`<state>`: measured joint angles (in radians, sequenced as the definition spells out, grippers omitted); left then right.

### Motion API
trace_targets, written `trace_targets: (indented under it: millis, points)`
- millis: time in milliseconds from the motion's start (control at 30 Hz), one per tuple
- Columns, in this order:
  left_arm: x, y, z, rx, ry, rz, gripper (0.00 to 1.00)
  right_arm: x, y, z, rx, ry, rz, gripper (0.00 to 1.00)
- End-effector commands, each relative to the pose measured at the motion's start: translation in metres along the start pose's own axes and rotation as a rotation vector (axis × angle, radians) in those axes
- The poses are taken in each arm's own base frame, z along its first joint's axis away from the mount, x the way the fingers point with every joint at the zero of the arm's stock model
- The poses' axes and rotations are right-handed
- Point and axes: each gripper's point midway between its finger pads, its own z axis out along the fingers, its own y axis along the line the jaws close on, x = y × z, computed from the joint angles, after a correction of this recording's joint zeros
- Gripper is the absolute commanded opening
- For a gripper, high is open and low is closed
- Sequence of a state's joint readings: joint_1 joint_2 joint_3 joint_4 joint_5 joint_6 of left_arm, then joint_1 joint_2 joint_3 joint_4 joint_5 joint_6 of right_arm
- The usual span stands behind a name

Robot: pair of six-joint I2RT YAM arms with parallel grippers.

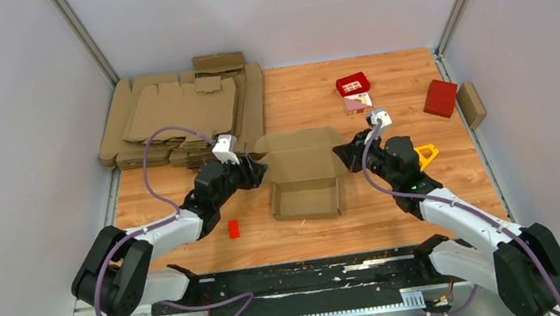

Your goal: Fold the paper box

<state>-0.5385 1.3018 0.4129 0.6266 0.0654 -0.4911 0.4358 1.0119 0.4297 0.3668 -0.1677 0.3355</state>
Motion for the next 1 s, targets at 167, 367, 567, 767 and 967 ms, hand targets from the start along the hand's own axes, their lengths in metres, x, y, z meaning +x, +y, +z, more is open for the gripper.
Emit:
trace_targets:
  millis: [167, 367, 567, 767, 967]
  points:
    - [-0.028, -0.023, -0.004, 0.094, -0.096, 0.054, 0.29, -0.001, 0.006, 0.008, -0.013, 0.001, -0.036, 0.00]
    - [-0.026, -0.034, -0.005, 0.088, -0.080, 0.144, 0.07, -0.001, 0.008, 0.011, 0.011, 0.012, -0.058, 0.01]
    - [-0.028, -0.041, -0.011, 0.035, -0.101, 0.258, 0.01, 0.003, 0.016, 0.012, 0.017, 0.048, -0.078, 0.15]
    - [-0.033, -0.044, -0.017, 0.004, -0.132, 0.307, 0.00, 0.017, 0.011, 0.001, 0.085, 0.155, -0.040, 0.21]
    - [-0.039, -0.053, -0.025, 0.007, -0.180, 0.339, 0.00, 0.020, 0.007, -0.014, 0.126, 0.208, -0.038, 0.21]
